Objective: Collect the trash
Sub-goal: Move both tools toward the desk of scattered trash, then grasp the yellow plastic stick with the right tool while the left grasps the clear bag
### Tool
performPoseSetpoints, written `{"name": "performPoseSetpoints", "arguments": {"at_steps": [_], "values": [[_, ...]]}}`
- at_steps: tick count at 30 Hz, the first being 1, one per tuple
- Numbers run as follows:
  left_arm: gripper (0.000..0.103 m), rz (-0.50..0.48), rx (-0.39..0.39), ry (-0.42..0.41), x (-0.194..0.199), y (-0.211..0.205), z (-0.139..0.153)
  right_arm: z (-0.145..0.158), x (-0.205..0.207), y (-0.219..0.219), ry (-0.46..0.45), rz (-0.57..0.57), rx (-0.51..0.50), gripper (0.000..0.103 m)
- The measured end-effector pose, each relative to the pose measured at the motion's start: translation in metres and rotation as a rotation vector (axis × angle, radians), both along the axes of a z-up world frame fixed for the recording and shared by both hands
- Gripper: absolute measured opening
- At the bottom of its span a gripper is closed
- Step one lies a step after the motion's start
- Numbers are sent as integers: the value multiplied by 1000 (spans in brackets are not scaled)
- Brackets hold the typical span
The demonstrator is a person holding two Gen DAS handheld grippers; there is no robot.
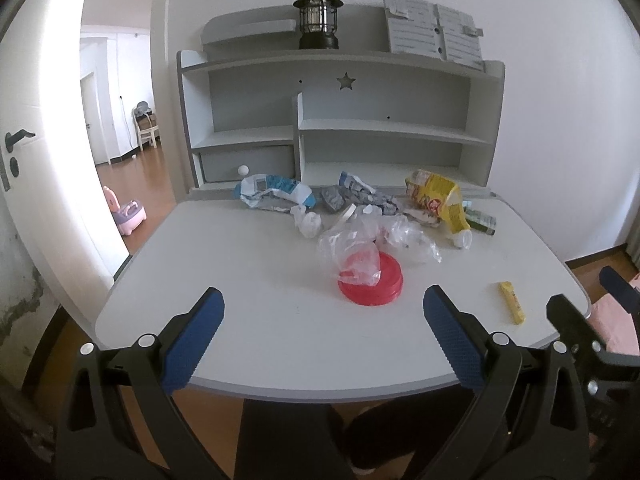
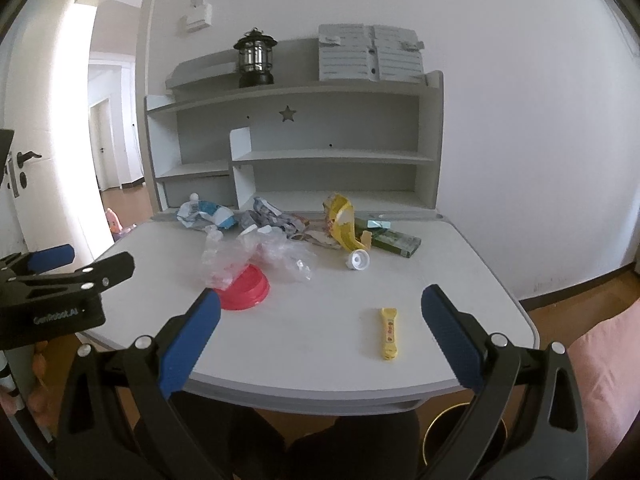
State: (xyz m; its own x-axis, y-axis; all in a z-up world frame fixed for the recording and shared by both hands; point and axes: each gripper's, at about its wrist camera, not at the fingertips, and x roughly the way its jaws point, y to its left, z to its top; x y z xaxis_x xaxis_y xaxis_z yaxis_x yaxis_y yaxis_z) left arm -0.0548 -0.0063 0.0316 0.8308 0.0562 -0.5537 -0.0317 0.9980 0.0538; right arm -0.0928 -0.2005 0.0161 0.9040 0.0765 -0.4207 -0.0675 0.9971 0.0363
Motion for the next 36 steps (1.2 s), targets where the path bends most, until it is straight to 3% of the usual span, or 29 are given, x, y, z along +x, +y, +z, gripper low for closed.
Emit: {"name": "performPoseSetpoints", "arguments": {"at_steps": [13, 19, 24, 29, 36], "values": [[97, 8, 8, 95, 29, 2, -35, -44, 38, -24, 123, -36, 60, 97], [97, 8, -5, 118, 50, 7, -49, -64, 58, -41, 198, -87, 8, 97], [97, -48, -16, 153, 72, 8, -63, -78, 75, -67, 251, -113, 28, 97], [97, -110, -37, 195, 101, 7, -72, -98, 92, -78, 364, -98, 32, 97], [97, -177, 34, 224, 166, -15, -68, -106, 113, -61, 413, -90, -49, 92]]}}
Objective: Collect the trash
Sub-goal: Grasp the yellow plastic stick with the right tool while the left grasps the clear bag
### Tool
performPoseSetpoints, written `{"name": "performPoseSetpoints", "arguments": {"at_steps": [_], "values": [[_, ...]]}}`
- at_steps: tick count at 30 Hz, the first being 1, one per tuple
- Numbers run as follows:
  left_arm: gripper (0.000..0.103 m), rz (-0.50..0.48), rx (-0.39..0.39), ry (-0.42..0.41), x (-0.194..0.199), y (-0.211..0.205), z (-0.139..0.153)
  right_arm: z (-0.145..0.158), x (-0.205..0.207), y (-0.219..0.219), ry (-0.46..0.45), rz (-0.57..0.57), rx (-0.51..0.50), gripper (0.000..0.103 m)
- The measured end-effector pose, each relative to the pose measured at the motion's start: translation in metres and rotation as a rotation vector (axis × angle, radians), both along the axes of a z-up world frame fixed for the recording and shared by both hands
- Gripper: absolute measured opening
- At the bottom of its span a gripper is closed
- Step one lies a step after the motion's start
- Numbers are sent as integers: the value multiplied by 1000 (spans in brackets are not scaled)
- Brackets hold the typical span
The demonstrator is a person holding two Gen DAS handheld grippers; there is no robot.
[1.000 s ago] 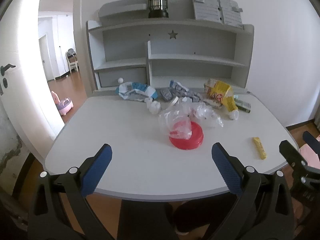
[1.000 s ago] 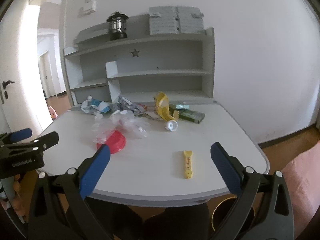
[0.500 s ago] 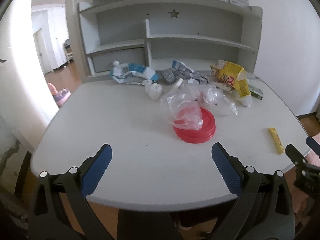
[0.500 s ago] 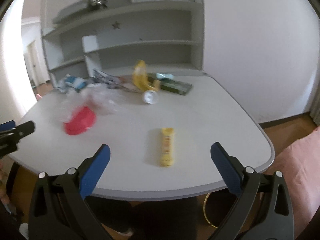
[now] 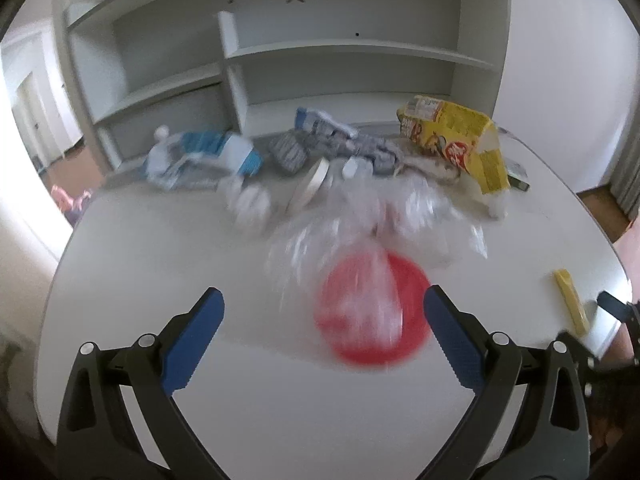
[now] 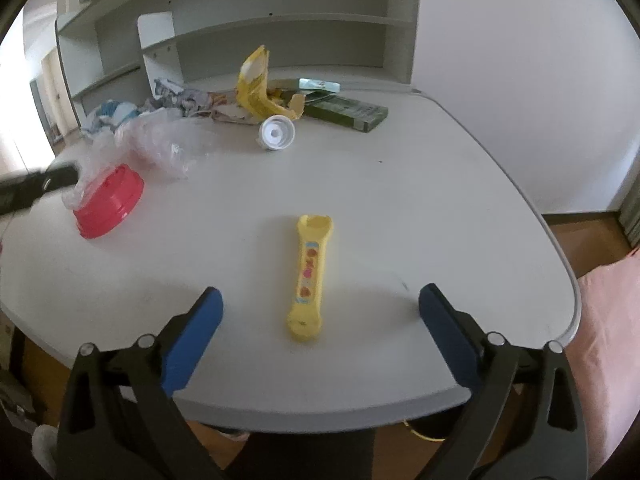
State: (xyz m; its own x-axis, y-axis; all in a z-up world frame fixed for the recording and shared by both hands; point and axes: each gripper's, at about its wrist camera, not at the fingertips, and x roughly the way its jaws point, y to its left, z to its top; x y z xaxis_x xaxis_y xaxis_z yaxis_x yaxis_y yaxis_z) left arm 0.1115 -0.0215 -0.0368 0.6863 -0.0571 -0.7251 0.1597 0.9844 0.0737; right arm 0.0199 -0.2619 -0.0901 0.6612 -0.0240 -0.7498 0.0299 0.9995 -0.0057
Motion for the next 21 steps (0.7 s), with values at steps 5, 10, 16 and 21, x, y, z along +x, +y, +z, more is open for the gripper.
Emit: {"name": "performPoseSetpoints", "arguments": {"at_steps": [5, 10, 16, 21], "values": [[97, -108, 75, 29, 38, -32, 0, 3, 10, -1, 15, 17, 9, 71], [95, -188, 187, 30, 62, -60, -7, 5, 19, -12, 6, 6, 26, 27], [32, -177, 119, 40, 82, -56, -11, 6, 32, -20, 5, -4, 68, 14], [18, -153, 29, 17, 86, -42, 4, 9, 46, -25, 14, -1, 100, 14]]}}
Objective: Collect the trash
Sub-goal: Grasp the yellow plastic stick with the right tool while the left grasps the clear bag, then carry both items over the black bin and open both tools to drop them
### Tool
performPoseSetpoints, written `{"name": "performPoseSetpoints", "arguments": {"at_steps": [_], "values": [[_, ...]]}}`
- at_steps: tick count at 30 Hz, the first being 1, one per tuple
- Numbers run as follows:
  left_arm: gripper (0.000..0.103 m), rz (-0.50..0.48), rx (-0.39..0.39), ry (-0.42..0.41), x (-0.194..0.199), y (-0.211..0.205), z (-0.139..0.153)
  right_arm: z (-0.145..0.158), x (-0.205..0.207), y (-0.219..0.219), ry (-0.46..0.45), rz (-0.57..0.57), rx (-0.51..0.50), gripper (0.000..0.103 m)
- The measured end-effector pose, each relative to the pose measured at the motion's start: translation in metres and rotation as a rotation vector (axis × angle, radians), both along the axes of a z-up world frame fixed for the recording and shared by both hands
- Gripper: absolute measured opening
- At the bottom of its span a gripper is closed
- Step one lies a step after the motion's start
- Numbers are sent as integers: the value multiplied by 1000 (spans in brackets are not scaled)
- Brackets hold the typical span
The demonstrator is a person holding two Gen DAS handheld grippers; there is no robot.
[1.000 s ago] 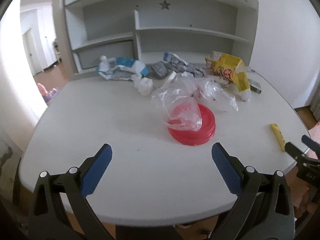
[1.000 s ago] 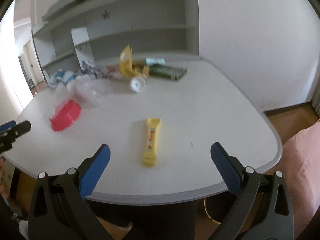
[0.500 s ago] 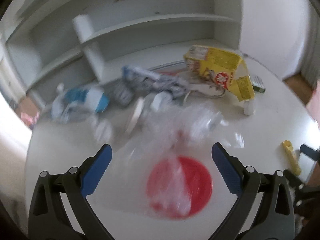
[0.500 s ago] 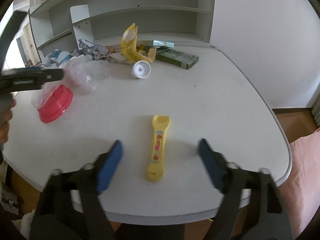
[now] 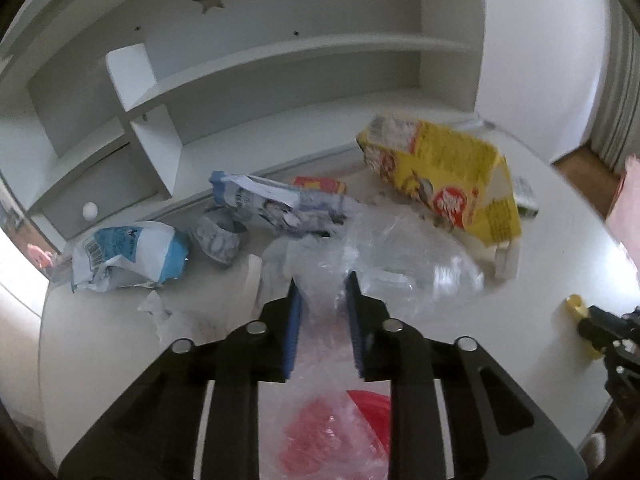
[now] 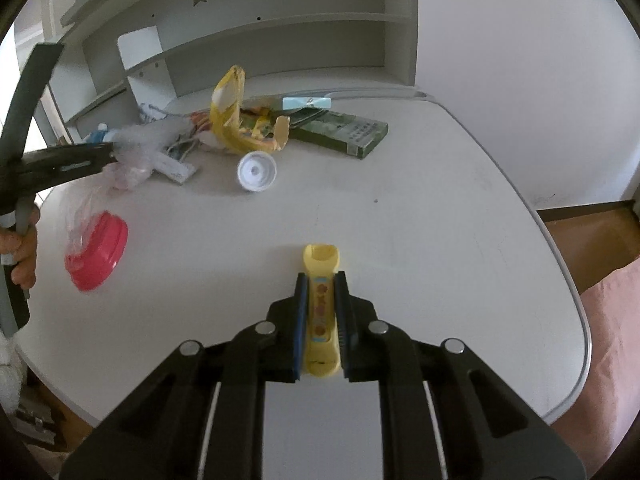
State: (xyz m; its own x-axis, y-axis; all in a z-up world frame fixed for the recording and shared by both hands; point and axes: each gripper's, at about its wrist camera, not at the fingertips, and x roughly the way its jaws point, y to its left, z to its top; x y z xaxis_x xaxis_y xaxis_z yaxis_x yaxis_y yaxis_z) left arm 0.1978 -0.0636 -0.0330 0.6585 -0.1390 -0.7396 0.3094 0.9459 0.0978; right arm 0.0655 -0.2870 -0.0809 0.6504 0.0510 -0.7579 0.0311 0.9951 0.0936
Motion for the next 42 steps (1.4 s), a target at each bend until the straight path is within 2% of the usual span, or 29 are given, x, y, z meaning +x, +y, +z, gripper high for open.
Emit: {"name": "performPoseSetpoints", "arguments": {"at_steps": [7, 9, 12, 14, 17, 19, 21, 23, 26, 27, 29, 30, 33, 34, 35, 38, 40, 42], "values": [[17, 24, -111, -51, -13, 14, 35, 29, 8, -10, -96, 4, 38, 14], [17, 15, -174, -76, -21, 14, 52, 29, 13, -17, -98, 3, 45, 14], [17, -23, -231, -108, -32, 2, 75, 27, 16, -33, -100, 4, 112, 14], [17, -69, -219, -165, -44, -22, 93, 41, 7, -52, -157, -9, 171, 14], [17, -149, -287, -178, -55, -57, 111, 67, -14, -86, -233, -55, 198, 14], [17, -251, -319, -163, -66, -99, 118, 84, -33, -119, -276, -124, 201, 14], [17, -382, -302, -154, -89, -157, 117, 97, -54, -155, -306, -213, 211, 14], [17, -518, -299, -114, -115, -218, 108, 99, -78, -198, -289, -304, 231, 14], [17, -665, -261, -48, -151, -288, 78, 73, -107, -259, -205, -421, 280, 14], [17, -716, -252, 8, -163, -315, 59, 56, -113, -278, -169, -458, 310, 14], [17, -780, -236, 151, -176, -355, 18, 5, -121, -311, -65, -527, 383, 14], [17, -794, -215, 200, -180, -370, -1, -30, -124, -327, 1, -565, 444, 14], [17, -810, -128, 330, -189, -411, -67, -98, -130, -348, 136, -615, 526, 14], [17, -802, -101, 371, -189, -421, -88, -123, -128, -354, 194, -621, 528, 14], [17, -782, -50, 436, -186, -435, -122, -146, -129, -361, 238, -641, 539, 14], [17, -687, 39, 624, -165, -457, -203, -231, -136, -364, 403, -694, 652, 14], [17, -589, 84, 736, -142, -465, -259, -267, -137, -355, 490, -689, 695, 14], [17, -507, 85, 808, -124, -467, -291, -282, -137, -351, 515, -689, 760, 14]]}}
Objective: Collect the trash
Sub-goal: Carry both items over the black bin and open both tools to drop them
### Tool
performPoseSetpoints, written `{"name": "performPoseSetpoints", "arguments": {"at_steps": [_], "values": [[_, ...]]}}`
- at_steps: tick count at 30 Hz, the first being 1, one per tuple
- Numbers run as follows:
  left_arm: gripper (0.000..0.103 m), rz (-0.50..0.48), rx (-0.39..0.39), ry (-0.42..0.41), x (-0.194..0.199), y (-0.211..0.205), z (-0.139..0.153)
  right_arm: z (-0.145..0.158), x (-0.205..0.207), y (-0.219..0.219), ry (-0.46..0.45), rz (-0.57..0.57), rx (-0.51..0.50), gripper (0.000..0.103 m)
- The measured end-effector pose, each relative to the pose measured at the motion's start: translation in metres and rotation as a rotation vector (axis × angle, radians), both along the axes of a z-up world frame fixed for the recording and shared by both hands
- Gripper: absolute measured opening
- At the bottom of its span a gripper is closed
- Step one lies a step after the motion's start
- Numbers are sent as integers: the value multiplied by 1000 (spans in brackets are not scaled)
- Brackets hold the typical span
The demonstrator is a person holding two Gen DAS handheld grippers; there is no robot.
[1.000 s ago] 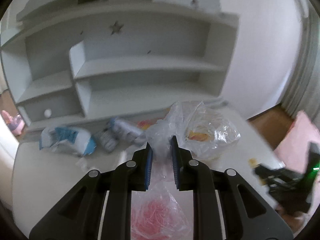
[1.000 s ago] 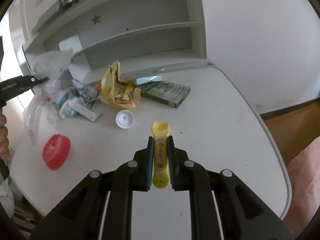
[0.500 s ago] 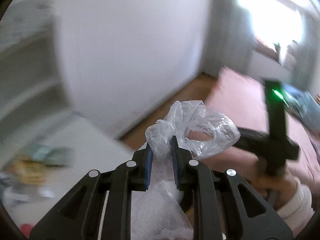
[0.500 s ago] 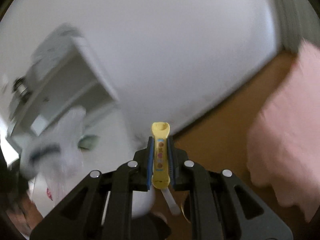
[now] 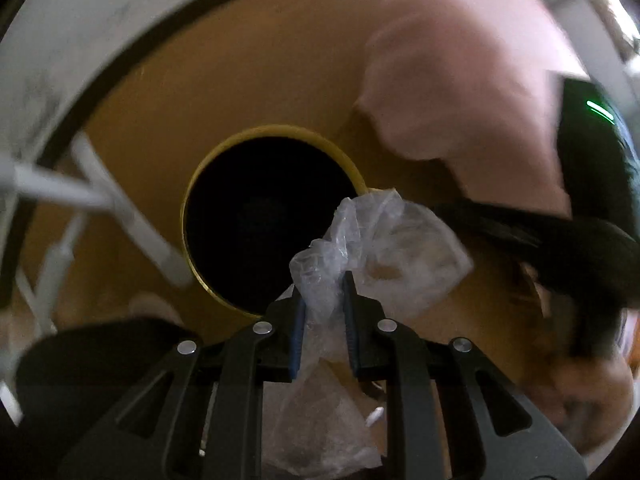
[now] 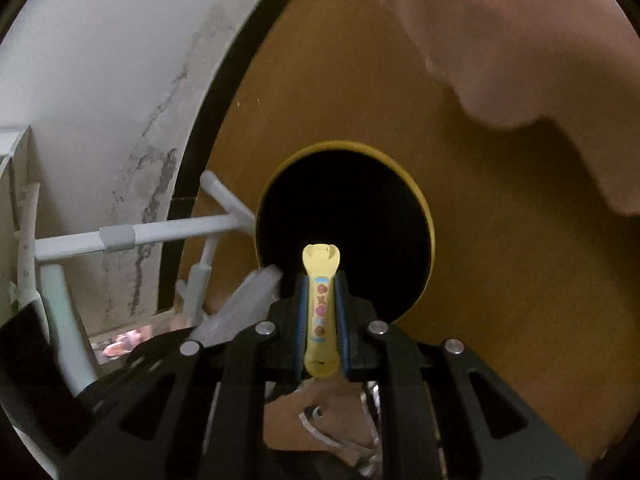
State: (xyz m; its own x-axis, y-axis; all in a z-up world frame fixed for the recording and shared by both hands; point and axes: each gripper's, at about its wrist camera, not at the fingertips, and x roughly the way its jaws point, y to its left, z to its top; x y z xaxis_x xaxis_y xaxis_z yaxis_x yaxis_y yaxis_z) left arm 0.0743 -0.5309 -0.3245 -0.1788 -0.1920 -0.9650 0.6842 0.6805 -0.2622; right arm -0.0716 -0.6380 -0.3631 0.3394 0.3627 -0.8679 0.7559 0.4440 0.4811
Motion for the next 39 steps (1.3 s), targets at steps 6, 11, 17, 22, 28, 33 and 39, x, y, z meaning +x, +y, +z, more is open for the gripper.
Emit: {"name": "performPoseSetpoints", "arguments": {"at_steps": [6, 11, 17, 22, 28, 33, 39], "values": [[17, 54, -13, 2, 8, -4, -4, 11, 12, 4, -51, 9, 6, 14], [17, 47, -15, -4, 5, 3, -8, 6, 12, -7, -42, 11, 29, 14], [59, 60, -41, -60, 2, -3, -1, 6, 11, -10, -42, -8, 40, 46], [97, 62, -85, -87, 3, -2, 12, 22, 3, -29, -78, -66, 7, 95], [97, 15, -162, -112, -14, -9, 36, 102, -30, -72, -184, -252, -199, 96], [97, -42, -165, -252, -31, -9, 66, 160, -38, -75, -313, -269, -255, 96], [97, -171, -430, -456, -89, 10, 180, 267, -58, -61, -384, -292, -596, 96]]}}
